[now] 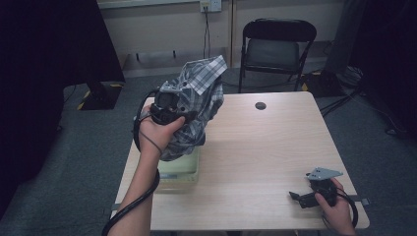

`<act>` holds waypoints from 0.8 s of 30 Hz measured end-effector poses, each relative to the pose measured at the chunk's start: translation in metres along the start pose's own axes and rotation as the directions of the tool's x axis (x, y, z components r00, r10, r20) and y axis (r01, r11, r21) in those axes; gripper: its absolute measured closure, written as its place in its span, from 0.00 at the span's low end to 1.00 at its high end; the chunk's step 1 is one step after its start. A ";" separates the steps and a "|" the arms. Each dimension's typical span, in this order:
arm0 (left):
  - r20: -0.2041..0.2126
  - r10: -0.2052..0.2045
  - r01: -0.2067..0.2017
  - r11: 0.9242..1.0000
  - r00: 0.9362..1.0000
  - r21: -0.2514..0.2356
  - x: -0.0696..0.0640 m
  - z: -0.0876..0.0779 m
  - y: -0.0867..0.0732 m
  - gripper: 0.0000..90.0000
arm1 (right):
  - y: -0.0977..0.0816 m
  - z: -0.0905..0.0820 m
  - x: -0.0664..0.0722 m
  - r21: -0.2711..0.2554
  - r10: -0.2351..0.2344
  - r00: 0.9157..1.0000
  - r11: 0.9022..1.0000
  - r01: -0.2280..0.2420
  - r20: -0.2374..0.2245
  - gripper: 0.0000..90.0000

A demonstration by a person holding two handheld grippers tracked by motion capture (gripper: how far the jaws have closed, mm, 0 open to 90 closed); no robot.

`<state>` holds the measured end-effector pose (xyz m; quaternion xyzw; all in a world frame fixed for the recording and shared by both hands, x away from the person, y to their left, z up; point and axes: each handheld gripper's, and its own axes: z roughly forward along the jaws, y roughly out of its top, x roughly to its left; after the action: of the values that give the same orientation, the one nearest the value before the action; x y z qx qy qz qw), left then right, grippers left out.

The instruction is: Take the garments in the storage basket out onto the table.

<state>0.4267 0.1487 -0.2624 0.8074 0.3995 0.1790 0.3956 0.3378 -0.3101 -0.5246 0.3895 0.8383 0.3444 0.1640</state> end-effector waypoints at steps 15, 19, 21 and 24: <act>0.096 0.066 -0.062 0.997 0.993 -0.042 -0.037 0.002 0.025 0.65 | 0.000 0.000 0.000 0.000 0.000 1.000 1.000 0.000 0.000 0.00; 0.115 0.085 -0.079 0.996 0.990 -0.049 -0.045 0.004 0.029 0.65 | 0.000 0.000 0.000 0.000 0.000 1.000 1.000 0.000 0.000 0.00; 0.123 0.089 -0.083 0.995 0.988 -0.055 -0.049 0.005 0.031 0.65 | 0.000 0.000 0.000 0.000 0.000 1.000 1.000 0.000 0.000 0.00; 0.138 0.092 -0.084 0.994 0.986 -0.064 -0.053 0.006 0.033 0.65 | 0.000 0.000 0.000 0.000 0.000 1.000 1.000 0.000 0.000 0.00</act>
<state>0.4144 0.0913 -0.2387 0.8232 0.3291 0.1501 0.4376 0.3378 -0.3101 -0.5246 0.3895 0.8384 0.3443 0.1641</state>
